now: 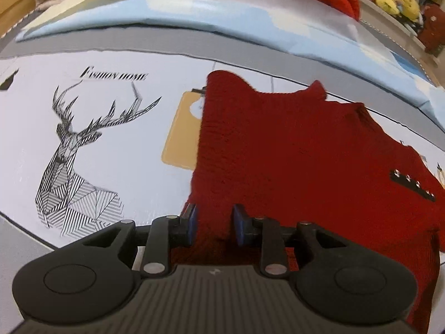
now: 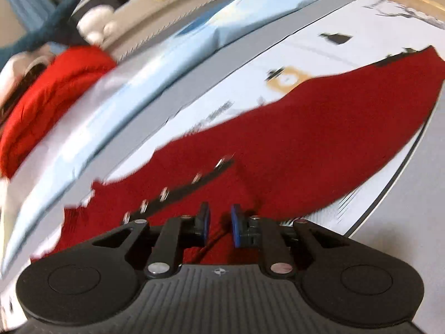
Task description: Fold small clothes
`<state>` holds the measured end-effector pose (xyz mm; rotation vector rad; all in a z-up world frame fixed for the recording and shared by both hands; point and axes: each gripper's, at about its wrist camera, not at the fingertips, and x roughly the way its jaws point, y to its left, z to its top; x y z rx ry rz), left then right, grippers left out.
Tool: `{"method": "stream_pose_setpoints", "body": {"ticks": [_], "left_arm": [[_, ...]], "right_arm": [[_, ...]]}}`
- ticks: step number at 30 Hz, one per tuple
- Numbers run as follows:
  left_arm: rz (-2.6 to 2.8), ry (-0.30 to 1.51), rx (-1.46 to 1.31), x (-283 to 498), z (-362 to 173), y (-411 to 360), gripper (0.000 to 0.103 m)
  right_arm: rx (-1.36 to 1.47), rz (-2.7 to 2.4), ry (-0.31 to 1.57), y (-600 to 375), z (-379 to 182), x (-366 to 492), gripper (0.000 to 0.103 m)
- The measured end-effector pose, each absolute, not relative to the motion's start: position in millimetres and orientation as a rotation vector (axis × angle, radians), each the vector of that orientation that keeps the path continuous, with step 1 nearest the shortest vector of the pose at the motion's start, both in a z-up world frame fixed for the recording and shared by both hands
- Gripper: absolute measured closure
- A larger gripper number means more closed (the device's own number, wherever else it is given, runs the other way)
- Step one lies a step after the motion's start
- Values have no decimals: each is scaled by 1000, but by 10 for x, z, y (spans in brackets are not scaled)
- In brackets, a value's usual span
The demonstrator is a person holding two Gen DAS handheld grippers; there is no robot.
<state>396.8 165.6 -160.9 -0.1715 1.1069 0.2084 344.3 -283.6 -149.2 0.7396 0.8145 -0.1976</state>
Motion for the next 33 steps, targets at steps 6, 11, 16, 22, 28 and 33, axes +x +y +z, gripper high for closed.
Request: {"method": "stream_pose_setpoints", "body": {"ticks": [6,11,16,22,28,33], "left_arm": [[196,1115,-179,3971,-1606,1628,72],[187,1109,-180,3963,-1563,1633,72],[187,1109,-175,3968,-1550,1631,72],[184,1115,-160,3973,-1562,1597,72],[183,1120,-153,3978,-1586,1597,72],[179,1122,-149,3977,-1592,1598,72]], "right_arm": [[855,-362,802,-3625,-1718,3348,85],[924,-517,789,-4299,-1977,3196,84],[986,-533,766,-4601,-2144,3119,84],[977,-635,757,-4720,-2123,3112,83],[979,-683,770,-4796,-2215,3110,74],[972,-631,753,-4745,-2218,3182,80]]}}
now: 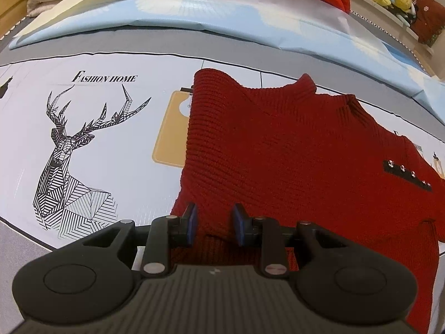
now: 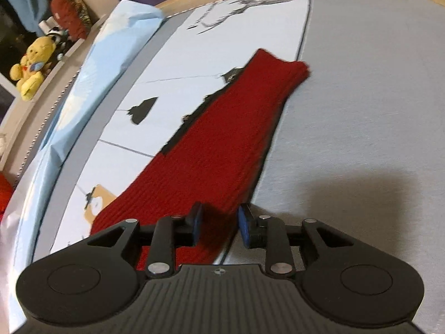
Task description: Fold small clothes
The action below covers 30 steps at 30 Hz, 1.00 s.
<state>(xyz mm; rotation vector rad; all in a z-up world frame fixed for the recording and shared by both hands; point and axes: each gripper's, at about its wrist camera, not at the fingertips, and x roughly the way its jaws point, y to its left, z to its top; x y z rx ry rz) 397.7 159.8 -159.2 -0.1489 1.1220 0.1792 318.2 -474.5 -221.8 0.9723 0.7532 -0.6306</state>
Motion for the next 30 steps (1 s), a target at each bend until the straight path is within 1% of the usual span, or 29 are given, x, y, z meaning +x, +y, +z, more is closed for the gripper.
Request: {"method": "stream_pose_setpoints", "body": {"ticks": [1,4,7,10,12,14,15,17,21,22,23,26,28,30], "left_arm": [[179,1122,-150,3976,-1592,1602,72],[180,1120,-156,3974,-1574,1631,72],[187,1112,-161,3969,-1541,1683,72],[194,1108,-163,3962,-1523,1715,72],[198,1106,-164,3960,-1517,1727,72],[202,1102,-170,3963,-1510,1731,72],[202,1099,-177,3966,-1507,1732,72],[199,1095,-198,3969,-1500,1739,72],[193,1071,-243,3978,-1471,1756,72],[190,1064,-256,3980,-1464,1756,72],[185,1056,-269,3981,-1457,1759,72],[166,1030,-321,3985,-1452,1769,72],[145,1013,-378,3993,-1462,1779,72],[117,1005,-457,4009,-1496,1795,72]], "right_arm": [[963,-630,744,-4727,-2204,3193,91],[882,-644,677,-4598,-2013,3239,93],[604,-566,549,-4141,-1526,3403,93],[350,-313,391,-3322,-1011,3474,93],[237,-91,299,-2711,-766,3397,93],[96,183,226,-2015,-645,3231,93],[54,307,241,-1720,-654,3163,92],[45,521,415,-1259,-847,3137,90],[15,623,720,-930,-1244,3185,90],[30,620,758,-953,-1280,3216,89],[49,596,770,-1008,-1286,3250,84],[113,510,777,-1208,-1261,3371,75],[147,442,801,-1298,-1292,3479,73],[213,367,844,-1409,-1374,3552,68]]}}
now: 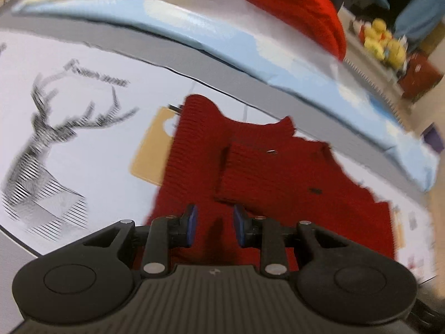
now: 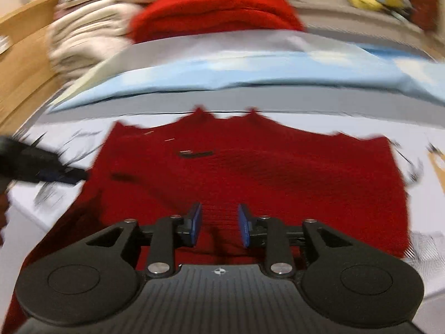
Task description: Fold small clothes
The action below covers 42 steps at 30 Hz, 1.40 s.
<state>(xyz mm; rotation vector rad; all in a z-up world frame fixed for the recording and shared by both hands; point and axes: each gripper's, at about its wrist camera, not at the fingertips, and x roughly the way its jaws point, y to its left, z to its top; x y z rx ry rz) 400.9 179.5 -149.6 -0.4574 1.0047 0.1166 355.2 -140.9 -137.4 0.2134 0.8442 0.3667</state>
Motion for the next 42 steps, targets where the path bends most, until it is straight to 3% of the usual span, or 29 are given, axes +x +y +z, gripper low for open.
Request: {"method": "stream_pose_setpoints", "body": {"ticks": [2,6,17,19,20,29,37,42], "left_arm": [[83,999,-537,4027,-1552,1800,72],[55,1004,-701,4054,-1744,1814,72],[156,898,-953,4124,-2164,2028,72],[162,885,-939,4156,-2156,2024,77],[166,883,-917,4160,-2136,2011,94],[436,730,-553,3744,-1184,1648,93],[346,777,-379,3861,-1235,1508,91],[340,1046,-460,3993,-1753,1645,92]], "right_arm": [[309,249,933,-1587,-1515,3658,61],[457,159,1001,-1860,-1734,3721,65],[399,163,1025,-1829,-1681,3760,65],[405,170,1032,-1844,-1681,3770,65],[406,172,1035,-1850,-1680,3768,65],[476,137,916,-1960,-1480,3705,64],[523,-51,1004,-2209,-1716,3750,65],[499,-55,1004,-2200,-1707,3796,65]]}}
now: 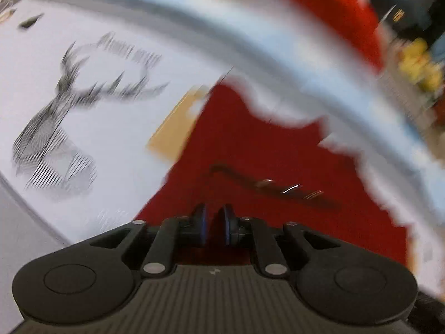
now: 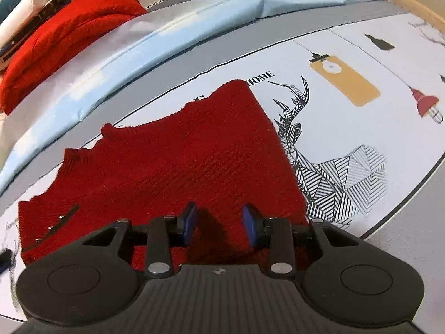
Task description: Fold small clothes
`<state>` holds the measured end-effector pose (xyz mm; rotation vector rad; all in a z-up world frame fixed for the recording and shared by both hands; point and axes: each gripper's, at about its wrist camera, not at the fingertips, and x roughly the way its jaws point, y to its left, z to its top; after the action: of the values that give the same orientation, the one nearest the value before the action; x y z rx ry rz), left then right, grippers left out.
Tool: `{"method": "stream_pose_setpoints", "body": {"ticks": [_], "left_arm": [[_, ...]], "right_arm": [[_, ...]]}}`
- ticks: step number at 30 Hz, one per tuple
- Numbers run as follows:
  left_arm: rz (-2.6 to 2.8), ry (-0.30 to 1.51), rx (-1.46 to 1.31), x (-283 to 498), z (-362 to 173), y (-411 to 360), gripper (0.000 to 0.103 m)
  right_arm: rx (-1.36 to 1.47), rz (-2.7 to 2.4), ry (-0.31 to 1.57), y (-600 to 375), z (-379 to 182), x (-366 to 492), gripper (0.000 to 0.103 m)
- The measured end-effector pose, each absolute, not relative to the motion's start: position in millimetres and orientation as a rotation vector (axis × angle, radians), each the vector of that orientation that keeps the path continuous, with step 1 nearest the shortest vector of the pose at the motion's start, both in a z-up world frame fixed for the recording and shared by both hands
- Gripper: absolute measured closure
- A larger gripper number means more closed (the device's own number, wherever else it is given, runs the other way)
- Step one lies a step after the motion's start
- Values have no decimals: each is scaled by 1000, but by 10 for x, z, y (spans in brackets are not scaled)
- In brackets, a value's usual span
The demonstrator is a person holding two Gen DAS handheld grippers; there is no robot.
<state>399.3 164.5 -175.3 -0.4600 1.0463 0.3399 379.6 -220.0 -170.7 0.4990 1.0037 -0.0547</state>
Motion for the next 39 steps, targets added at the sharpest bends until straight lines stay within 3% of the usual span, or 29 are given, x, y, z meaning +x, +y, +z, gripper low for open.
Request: {"method": "stream_pose_setpoints", "body": {"ticks": [6,12,18,21,22,31,39], "left_arm": [[255,967,-426,3939,-1480,1575,87],[249,1082,-557,3948,-1684,1662,87],[207,1070,-517,3942,-1577,1647,82],[241,1140,-478,3941,-1613,1662,89],[250,1124,-455,3922,-1520,1651,86],[150,861,-272,3500,-514,1476,82],[91,755,-96,2357,240,1568,77]], "right_arm": [[451,-68,922,-2175,-1503,3771,62],[550,-82,1037,-2321,-1727,3808,60],[526,-44,965,-2314,-1539,3758,55],[602,-83,1081,-2455,-1764,3749,60],[606,-94,1076,-2478,-1707,3725,65],[450,-94,799,-2605,-722,3374,59],[454,-33,562,-2998,282,2390,55]]}}
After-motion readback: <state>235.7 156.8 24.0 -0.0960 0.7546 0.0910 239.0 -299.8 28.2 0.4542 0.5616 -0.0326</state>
